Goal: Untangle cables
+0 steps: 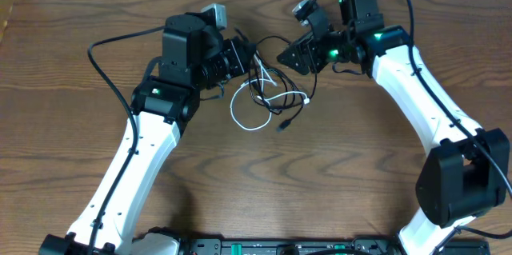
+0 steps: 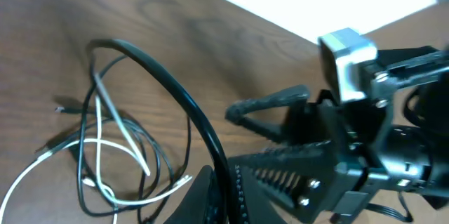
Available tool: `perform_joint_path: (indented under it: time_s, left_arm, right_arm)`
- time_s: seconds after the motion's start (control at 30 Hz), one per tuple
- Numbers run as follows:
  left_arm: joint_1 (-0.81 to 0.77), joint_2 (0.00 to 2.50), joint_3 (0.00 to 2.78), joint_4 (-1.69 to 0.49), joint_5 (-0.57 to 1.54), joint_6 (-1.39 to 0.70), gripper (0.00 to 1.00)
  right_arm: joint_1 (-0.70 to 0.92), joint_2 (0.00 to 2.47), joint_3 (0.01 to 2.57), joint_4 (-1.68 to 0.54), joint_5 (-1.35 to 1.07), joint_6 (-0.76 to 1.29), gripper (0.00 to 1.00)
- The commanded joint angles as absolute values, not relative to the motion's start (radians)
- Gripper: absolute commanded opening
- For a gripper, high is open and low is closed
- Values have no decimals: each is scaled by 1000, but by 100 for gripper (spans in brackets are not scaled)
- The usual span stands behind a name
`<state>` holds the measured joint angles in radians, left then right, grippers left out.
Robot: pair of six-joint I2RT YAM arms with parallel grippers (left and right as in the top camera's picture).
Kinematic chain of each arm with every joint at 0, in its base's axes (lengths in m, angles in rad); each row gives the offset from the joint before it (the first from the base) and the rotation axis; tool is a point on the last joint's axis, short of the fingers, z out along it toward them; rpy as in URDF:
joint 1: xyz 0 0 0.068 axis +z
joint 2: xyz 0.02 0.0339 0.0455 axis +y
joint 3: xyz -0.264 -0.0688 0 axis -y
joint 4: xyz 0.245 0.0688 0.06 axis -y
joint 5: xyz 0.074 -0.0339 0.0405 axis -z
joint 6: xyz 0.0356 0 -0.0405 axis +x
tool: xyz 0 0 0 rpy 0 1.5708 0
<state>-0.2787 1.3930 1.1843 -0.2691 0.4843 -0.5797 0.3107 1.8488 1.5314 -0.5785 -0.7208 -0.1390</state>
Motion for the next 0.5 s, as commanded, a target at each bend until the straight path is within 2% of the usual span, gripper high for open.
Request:
perform_joint_path:
  time_s: [0.0,0.13,0.4,0.47]
  left_arm:
    - [-280,1382,1195,-247,520,-558,7]
    - [-280,1382,1195,-244,520,-558,7]
    - [-280,1382,1195,-252,520,-565,7]
    - [-280,1382,1195,-258,520,-581,7]
  right_arm:
    - [337,1869,1542,-575,-770,-197,60]
    - [363,1920,1542,-547,-768,-191,58]
    - [417,2076,1542,-397,-701,-39,53]
    - [433,2106,1542,-375,-690,-18,44]
